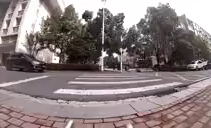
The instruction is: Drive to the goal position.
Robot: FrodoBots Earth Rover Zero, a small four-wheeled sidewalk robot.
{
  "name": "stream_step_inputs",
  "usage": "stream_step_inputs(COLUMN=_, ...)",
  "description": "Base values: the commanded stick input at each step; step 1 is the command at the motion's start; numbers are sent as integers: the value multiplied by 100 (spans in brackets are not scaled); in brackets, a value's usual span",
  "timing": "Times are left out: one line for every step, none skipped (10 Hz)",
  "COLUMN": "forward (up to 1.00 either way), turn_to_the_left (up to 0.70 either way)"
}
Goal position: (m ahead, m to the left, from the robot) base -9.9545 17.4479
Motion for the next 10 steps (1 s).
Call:
stream_step_inputs(forward=70, turn_to_the_left=0)
stream_step_inputs(forward=70, turn_to_the_left=0)
stream_step_inputs(forward=70, turn_to_the_left=10)
stream_step_inputs(forward=70, turn_to_the_left=13)
stream_step_inputs(forward=70, turn_to_the_left=10)
stream_step_inputs(forward=70, turn_to_the_left=2)
stream_step_inputs(forward=70, turn_to_the_left=0)
stream_step_inputs(forward=70, turn_to_the_left=0)
stream_step_inputs(forward=70, turn_to_the_left=0)
stream_step_inputs(forward=70, turn_to_the_left=0)
